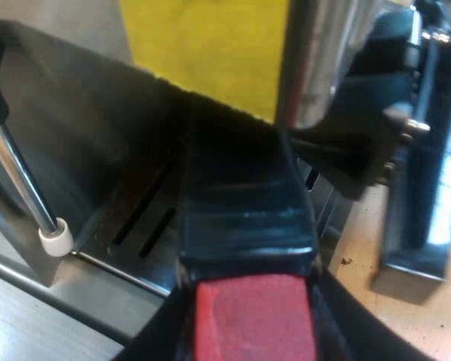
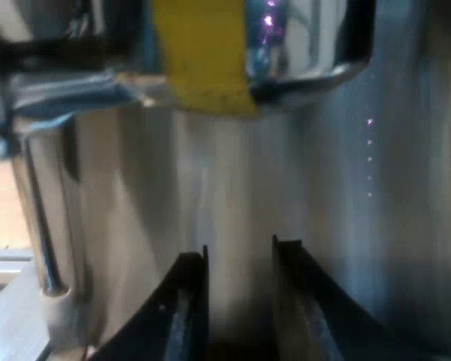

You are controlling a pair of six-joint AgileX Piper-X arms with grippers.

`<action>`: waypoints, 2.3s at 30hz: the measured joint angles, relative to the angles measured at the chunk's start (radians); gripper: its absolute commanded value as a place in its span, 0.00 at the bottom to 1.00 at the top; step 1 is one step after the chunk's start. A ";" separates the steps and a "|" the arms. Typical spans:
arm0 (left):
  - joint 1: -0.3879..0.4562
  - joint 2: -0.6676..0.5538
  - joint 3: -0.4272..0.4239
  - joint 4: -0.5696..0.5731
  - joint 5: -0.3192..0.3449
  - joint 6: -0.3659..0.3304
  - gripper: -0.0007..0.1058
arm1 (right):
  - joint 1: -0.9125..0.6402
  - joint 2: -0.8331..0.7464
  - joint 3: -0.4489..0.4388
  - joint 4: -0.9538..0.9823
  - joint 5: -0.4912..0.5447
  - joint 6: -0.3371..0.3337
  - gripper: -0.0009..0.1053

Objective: Put the handle in the coffee machine

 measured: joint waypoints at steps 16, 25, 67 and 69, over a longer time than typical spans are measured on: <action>0.000 0.000 0.000 -0.001 0.000 0.005 0.01 | -0.075 0.048 -0.113 -0.067 -0.024 -0.056 0.27; 0.000 0.000 0.000 -0.003 0.000 0.005 0.01 | -0.075 0.056 -0.119 -0.126 -0.027 -0.148 0.28; 0.001 -0.021 0.000 0.061 0.011 0.022 0.47 | -0.075 0.071 -0.113 -0.237 -0.032 -0.290 0.37; 0.009 -0.043 0.000 0.064 0.006 0.022 0.47 | -0.075 0.069 -0.113 -0.230 -0.032 -0.290 0.37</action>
